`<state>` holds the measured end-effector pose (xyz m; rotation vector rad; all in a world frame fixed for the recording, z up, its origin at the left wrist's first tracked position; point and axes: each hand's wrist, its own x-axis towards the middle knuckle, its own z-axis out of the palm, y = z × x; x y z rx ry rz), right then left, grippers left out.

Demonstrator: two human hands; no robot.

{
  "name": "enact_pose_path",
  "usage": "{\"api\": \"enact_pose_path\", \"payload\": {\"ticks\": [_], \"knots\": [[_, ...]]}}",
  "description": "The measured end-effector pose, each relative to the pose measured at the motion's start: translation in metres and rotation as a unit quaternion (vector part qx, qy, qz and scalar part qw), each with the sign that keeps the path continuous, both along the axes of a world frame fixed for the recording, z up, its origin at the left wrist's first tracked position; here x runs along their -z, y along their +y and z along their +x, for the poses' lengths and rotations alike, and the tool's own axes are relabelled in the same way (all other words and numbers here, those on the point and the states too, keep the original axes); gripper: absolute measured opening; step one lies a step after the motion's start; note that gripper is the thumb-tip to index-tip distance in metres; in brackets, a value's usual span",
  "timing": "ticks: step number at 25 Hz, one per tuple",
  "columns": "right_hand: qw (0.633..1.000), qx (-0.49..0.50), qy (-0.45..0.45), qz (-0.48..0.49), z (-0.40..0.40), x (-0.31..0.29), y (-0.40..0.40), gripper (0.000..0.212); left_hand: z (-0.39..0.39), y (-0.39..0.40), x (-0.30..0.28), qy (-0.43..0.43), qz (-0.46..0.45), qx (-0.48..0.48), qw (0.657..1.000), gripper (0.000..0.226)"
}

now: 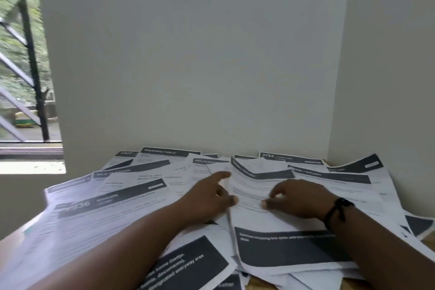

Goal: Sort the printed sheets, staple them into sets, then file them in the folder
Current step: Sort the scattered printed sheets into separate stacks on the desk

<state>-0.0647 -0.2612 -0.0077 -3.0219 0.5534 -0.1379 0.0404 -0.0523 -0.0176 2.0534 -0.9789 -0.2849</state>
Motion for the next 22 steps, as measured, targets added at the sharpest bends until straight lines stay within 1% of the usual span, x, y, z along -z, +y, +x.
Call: {"api": "enact_pose_path", "payload": {"ticks": [1,2,3,5,7,10,11,12,14,16,17,18,19,20,21,22], "knots": [[1.0,0.014,0.018,-0.016,-0.002,-0.002,-0.005,0.058,0.0,0.0,0.003,-0.082,0.041,0.004,0.996,0.056],[0.999,0.027,0.033,-0.03,-0.004,-0.003,-0.01,0.059,0.0,-0.001,0.005,-0.146,0.071,0.008,0.987,0.054],[0.997,0.039,0.04,-0.049,-0.006,-0.005,-0.016,0.059,-0.002,-0.002,0.006,-0.19,0.094,0.013,0.977,0.051],[0.994,0.059,0.038,-0.08,-0.007,-0.007,-0.025,0.062,-0.001,-0.005,0.012,-0.256,0.134,0.023,0.957,0.049],[0.993,0.072,0.042,-0.077,-0.009,-0.007,-0.028,0.064,-0.002,-0.008,0.017,-0.296,0.162,0.036,0.941,0.056],[0.995,0.064,0.045,-0.068,-0.009,-0.007,-0.025,0.07,-0.006,-0.006,0.016,-0.296,0.193,0.041,0.934,0.094],[0.995,0.061,0.027,-0.069,-0.008,-0.005,-0.024,0.073,-0.01,-0.005,0.011,-0.282,0.201,0.043,0.937,0.102],[0.996,0.059,0.0,-0.066,-0.005,-0.002,-0.023,0.077,-0.013,-0.002,0.001,-0.259,0.208,0.041,0.942,0.102],[0.998,0.049,-0.036,-0.03,0.001,0.005,-0.022,0.077,-0.015,0.006,-0.022,-0.224,0.197,0.025,0.954,0.093],[0.997,0.03,-0.071,0.004,0.004,0.007,-0.015,0.071,-0.003,0.025,-0.041,-0.219,0.182,-0.021,0.958,0.073],[0.997,0.021,-0.078,-0.003,0.005,0.008,-0.011,0.067,0.009,0.042,-0.046,-0.223,0.195,-0.061,0.953,0.065],[0.996,0.012,-0.083,-0.028,0.006,0.009,-0.008,0.062,0.021,0.063,-0.051,-0.233,0.228,-0.114,0.939,0.062],[0.995,0.009,-0.089,-0.053,0.007,0.011,-0.005,0.058,0.034,0.091,-0.053,-0.242,0.283,-0.182,0.91,0.063],[0.992,0.007,-0.1,-0.073,0.007,0.01,-0.001,0.061,0.043,0.119,-0.054,-0.239,0.334,-0.243,0.879,0.064],[0.99,0.006,-0.113,-0.079,0.009,0.011,-0.001,0.072,0.05,0.148,-0.054,-0.22,0.369,-0.297,0.853,0.065],[0.988,-0.002,-0.132,-0.081,0.011,0.013,0.0,0.086,0.054,0.175,-0.054,-0.194,0.382,-0.336,0.839,0.066]]}}
